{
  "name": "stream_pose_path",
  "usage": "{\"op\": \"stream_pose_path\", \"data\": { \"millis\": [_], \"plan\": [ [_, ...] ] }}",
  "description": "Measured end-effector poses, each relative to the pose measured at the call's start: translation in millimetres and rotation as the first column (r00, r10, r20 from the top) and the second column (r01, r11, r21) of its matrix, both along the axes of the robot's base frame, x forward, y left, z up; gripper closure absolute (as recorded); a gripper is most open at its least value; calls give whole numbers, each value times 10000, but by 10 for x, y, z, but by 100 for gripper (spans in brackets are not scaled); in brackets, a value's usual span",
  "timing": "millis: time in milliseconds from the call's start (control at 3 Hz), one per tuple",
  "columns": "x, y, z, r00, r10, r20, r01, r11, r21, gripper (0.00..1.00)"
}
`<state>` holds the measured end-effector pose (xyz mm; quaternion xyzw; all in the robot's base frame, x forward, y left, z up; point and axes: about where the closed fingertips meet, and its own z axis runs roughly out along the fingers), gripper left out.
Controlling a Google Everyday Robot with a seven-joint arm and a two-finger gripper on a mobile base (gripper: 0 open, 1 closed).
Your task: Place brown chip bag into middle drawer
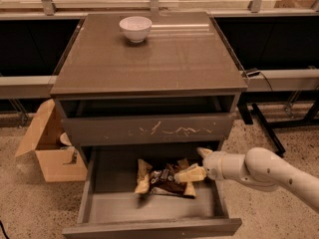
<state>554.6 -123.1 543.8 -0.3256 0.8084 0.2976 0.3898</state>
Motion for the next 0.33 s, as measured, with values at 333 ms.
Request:
{"op": "stream_pose_path", "data": {
  "millis": [333],
  "plan": [
    [-111, -133, 180, 9990, -277, 350, 272, 9995, 155, 0]
  ]
}}
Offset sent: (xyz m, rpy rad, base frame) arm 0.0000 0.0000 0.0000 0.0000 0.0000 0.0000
